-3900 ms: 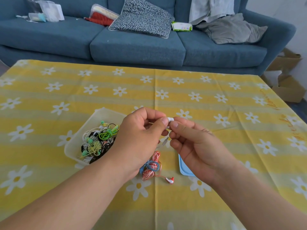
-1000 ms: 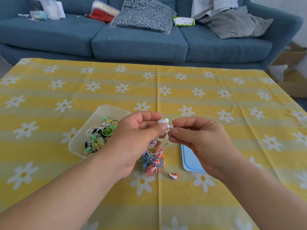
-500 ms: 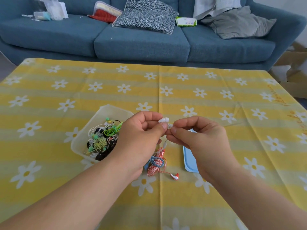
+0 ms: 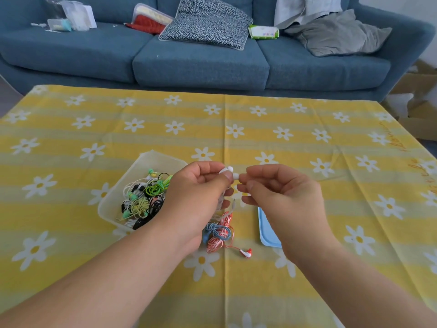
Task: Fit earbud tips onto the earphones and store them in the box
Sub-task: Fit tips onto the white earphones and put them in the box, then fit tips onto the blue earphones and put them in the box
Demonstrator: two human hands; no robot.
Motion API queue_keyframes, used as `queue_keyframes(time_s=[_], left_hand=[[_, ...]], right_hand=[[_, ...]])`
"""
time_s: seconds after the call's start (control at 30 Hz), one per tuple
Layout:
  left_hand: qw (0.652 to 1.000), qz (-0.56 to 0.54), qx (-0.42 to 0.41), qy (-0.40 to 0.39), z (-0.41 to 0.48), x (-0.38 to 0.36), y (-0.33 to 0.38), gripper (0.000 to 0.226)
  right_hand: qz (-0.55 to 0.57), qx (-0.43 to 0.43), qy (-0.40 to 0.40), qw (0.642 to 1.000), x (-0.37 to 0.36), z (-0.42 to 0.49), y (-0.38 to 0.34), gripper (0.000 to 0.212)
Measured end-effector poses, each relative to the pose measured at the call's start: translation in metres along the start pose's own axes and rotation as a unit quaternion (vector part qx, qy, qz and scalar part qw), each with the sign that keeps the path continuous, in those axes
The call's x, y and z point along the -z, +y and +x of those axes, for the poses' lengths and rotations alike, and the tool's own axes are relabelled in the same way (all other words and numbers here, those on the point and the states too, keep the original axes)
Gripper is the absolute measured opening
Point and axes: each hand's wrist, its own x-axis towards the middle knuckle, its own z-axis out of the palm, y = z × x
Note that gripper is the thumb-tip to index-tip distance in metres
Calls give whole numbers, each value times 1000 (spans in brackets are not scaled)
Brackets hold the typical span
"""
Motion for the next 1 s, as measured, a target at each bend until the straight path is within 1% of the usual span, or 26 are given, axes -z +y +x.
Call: queue_keyframes(time_s=[0.07, 0.17, 0.3, 0.43, 0.53, 0.6, 0.67, 0.73, 0.8, 0.9, 0.97, 1.0], left_hand=[[1000, -12, 12, -2, 1, 0, 1, 16], [1000, -16, 18, -3, 1, 1, 3, 16], [999, -11, 29, -6, 1, 2, 3, 12], [998, -20, 60, -9, 1, 9, 8, 12], [998, -21, 58, 5, 2, 21, 16, 15], [998, -7, 47, 29, 5, 38, 25, 14], [997, 16, 31, 72, 13, 62, 34, 11], [990, 72, 17, 119, 22, 89, 38, 11], [982, 114, 15, 148, 30, 109, 36, 12], [980, 122, 38, 156, 37, 121, 32, 19], [982, 105, 48, 150, 42, 123, 32, 31], [982, 115, 45, 146, 45, 122, 32, 37]], right_hand=[[-4, -2, -4, 1000, 1, 1, 2, 22], [-41, -10, -25, 999, 0, 2, 5, 22], [-110, 14, -70, 991, -5, -1, 7, 37], [-139, 24, -101, 985, -12, -2, 8, 43], [-143, 25, -137, 980, -23, -4, 6, 49], [-130, 8, -135, 982, -34, -4, 6, 45], [-125, -10, -129, 984, -45, -3, 6, 40], [-119, -18, -133, 984, -56, -3, 6, 35], [-110, -21, -140, 984, -66, -5, 7, 29], [-109, -27, -149, 982, -79, -7, 10, 24], [-104, -30, -157, 982, -86, -6, 11, 25], [-98, -29, -158, 982, -88, -5, 11, 26]])
